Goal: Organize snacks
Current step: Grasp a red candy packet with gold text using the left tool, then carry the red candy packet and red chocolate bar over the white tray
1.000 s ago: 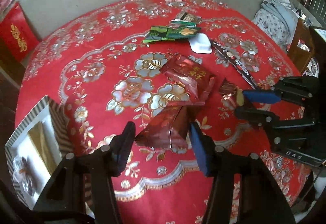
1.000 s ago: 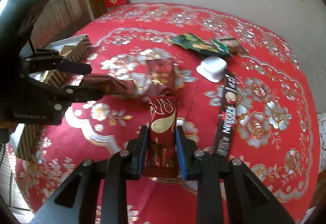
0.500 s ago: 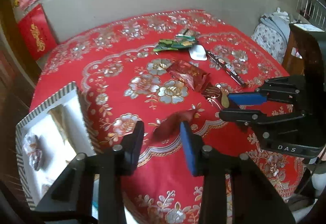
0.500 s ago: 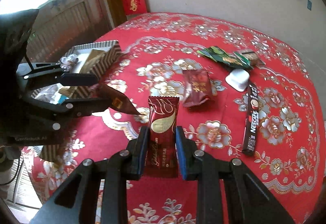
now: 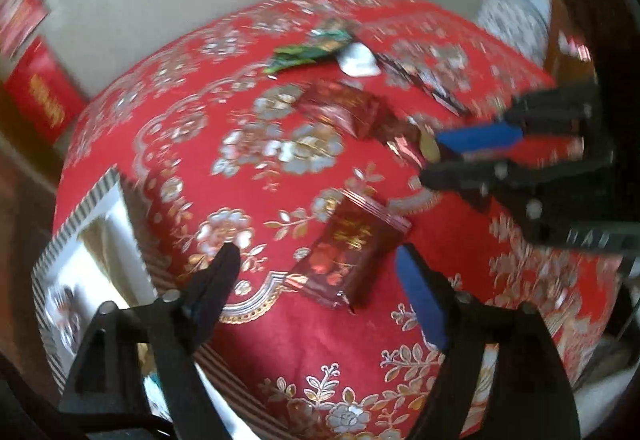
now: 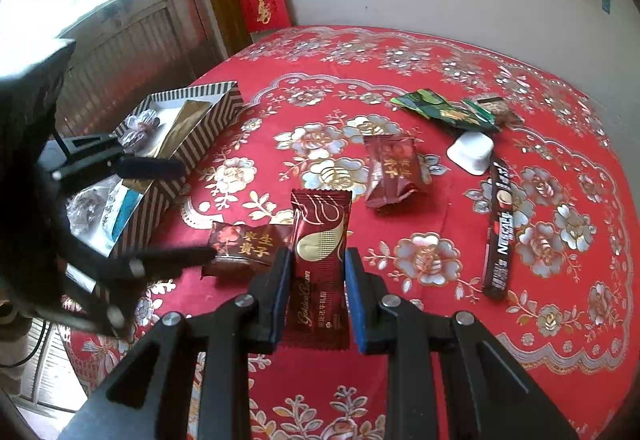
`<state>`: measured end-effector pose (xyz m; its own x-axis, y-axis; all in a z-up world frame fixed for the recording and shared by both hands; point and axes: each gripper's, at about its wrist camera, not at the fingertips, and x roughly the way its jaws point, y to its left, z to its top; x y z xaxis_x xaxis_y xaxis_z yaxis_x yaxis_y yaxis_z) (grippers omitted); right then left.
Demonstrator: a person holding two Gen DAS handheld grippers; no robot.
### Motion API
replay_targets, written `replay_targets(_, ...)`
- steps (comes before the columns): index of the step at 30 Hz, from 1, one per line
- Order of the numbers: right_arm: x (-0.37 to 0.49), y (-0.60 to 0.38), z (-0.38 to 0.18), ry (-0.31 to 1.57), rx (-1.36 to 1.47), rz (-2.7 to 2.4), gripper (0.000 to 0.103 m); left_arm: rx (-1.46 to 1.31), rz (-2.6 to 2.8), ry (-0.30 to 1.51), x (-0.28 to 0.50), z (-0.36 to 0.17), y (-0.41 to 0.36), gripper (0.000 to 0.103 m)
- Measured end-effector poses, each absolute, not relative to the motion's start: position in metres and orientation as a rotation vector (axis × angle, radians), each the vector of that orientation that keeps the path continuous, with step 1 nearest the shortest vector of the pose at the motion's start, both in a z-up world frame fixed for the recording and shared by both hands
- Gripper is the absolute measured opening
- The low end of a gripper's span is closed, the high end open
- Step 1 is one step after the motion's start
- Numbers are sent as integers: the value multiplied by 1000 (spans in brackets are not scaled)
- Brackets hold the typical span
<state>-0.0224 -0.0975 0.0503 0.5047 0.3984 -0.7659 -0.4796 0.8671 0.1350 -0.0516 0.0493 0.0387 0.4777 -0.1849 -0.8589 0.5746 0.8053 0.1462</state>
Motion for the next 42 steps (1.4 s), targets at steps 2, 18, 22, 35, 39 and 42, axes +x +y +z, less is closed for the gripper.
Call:
replay_targets(2, -22, -102, 50, 899, -87, 527, 26, 509, -536, 999, -49, 32, 40, 83)
replay_targets(18, -13, -119, 45, 906, -27, 512, 26, 502, -625, 1082, -45, 9, 44, 42)
replay_targets(22, -16, -117, 47, 899, -31, 520, 26, 449, -619, 1061, -54, 15, 57, 42)
replay_targets(35, -30, -71, 65, 858, -77, 616, 26, 390, -451, 932, -80, 60, 108, 42)
replay_targets(39, -32, -44, 70, 847, -99, 665, 26, 371, -355, 893, -86, 69, 136, 42)
replay_targets(42, -34, -24, 74, 837, -116, 706, 26, 340, -304, 881, -92, 74, 159, 42)
